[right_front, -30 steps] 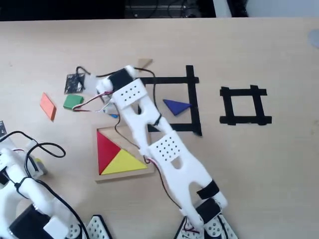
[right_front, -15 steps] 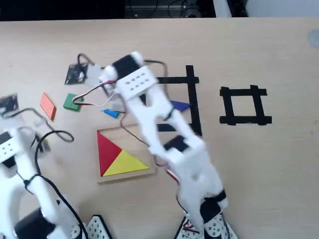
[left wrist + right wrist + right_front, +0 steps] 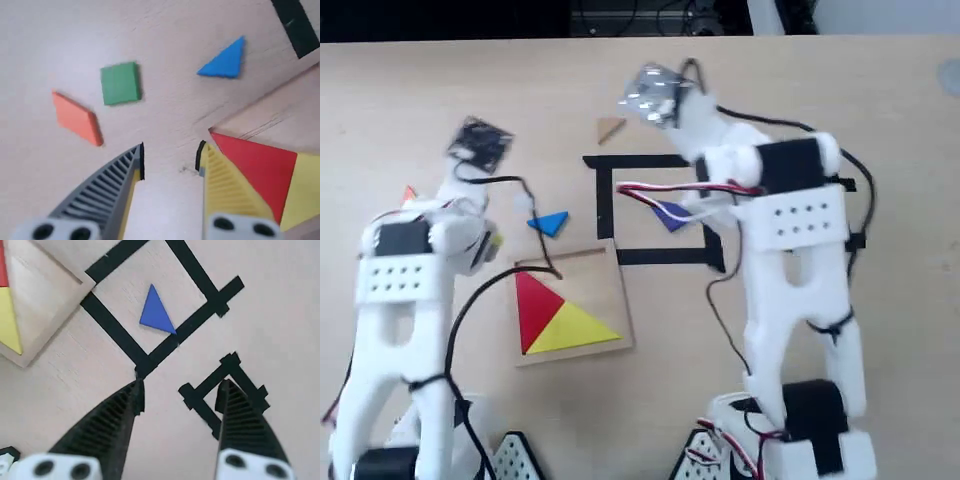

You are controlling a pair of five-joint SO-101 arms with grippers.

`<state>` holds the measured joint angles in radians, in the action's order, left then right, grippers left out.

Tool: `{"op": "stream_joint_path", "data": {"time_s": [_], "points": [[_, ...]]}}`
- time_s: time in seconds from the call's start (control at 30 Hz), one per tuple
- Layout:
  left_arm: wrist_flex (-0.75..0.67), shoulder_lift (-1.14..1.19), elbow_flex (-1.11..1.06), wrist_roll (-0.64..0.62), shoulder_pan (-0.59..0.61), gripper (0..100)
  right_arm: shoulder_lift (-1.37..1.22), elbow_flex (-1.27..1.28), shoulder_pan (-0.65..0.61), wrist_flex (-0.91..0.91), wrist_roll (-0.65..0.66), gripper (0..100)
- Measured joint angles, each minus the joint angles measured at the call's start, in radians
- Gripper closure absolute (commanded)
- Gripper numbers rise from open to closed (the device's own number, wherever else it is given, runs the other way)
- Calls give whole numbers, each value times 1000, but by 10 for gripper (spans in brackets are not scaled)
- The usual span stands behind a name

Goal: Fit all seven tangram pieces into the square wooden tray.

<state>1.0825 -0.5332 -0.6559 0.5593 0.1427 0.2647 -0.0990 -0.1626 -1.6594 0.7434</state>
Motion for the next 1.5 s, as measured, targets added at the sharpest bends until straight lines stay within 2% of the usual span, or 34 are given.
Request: {"op": "stream_joint_path", "data": {"time_s": [0.13, 0.3, 0.4, 0.57, 0.8, 1.03, 1.5], "points": [[6, 140, 103, 43, -44, 800, 71, 170, 64, 83, -66, 755], [57, 327, 236, 66, -72, 800, 157, 417, 71, 236, -97, 755], [58, 430, 301, 186, -84, 795, 196, 555, 63, 319, -110, 755], [58, 582, 397, 354, -124, 701, 222, 726, 63, 442, -230, 755], [49, 769, 532, 502, -155, 691, 222, 887, 61, 624, -333, 755], [5, 898, 605, 568, -157, 690, 222, 956, 61, 723, -339, 756], [5, 927, 663, 574, -206, 693, 222, 959, 63, 729, -339, 756]]}}
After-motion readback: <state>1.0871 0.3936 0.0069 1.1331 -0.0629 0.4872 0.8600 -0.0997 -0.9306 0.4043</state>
